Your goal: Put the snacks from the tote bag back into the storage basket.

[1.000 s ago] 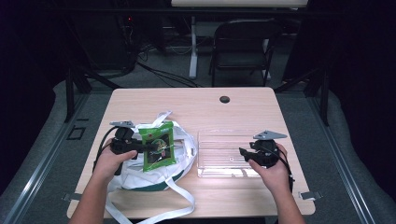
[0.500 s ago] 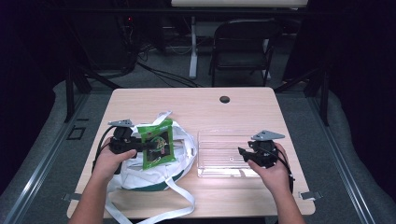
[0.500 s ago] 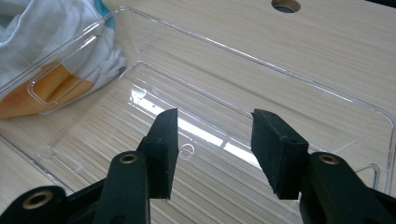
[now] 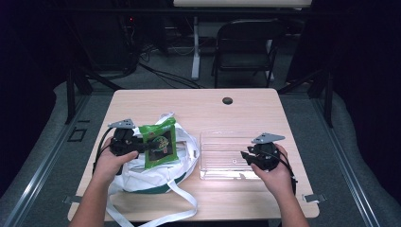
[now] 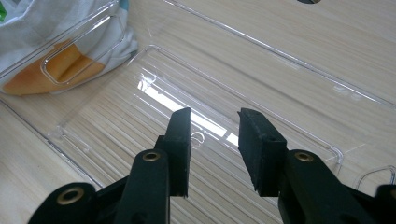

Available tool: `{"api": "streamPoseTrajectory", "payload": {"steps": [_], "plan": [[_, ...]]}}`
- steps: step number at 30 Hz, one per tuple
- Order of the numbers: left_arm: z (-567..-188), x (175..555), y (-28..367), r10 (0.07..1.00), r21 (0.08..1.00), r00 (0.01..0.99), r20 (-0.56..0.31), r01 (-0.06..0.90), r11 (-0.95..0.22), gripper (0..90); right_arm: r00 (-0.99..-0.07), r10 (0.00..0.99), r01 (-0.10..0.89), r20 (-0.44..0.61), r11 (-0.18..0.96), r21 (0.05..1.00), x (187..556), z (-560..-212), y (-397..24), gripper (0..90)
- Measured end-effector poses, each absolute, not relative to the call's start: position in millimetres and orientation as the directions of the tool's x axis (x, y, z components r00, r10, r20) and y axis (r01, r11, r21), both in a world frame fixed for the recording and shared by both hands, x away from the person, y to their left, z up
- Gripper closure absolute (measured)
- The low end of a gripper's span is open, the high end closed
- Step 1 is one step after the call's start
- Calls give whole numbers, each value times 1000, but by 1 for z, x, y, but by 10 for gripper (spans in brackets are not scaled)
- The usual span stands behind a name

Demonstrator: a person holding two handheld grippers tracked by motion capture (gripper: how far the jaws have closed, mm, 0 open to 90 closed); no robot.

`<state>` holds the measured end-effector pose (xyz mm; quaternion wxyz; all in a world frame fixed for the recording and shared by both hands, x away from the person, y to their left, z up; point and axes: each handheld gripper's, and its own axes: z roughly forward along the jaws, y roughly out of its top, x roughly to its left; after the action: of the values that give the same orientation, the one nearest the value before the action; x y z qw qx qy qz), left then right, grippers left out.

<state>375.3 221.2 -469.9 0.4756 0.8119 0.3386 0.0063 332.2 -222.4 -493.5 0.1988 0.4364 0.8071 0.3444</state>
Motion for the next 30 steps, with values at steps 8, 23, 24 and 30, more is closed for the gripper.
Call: {"api": "streamPoseTrajectory", "payload": {"steps": [8,23,24,30], "plan": [[-463,371,217,543,794,791,-280,509,-332,754,-562,826,551,-38,409,728,331,-492,-220,670],[-452,364,212,508,813,819,-265,473,-338,754,-653,756,496,-42,469,731,331,-475,-211,673],[-452,364,212,507,813,820,-266,473,-339,754,-660,750,494,-39,473,729,333,-472,-210,672],[-452,364,209,497,814,825,-268,470,-342,754,-690,723,489,-28,495,718,339,-458,-206,670]]}}
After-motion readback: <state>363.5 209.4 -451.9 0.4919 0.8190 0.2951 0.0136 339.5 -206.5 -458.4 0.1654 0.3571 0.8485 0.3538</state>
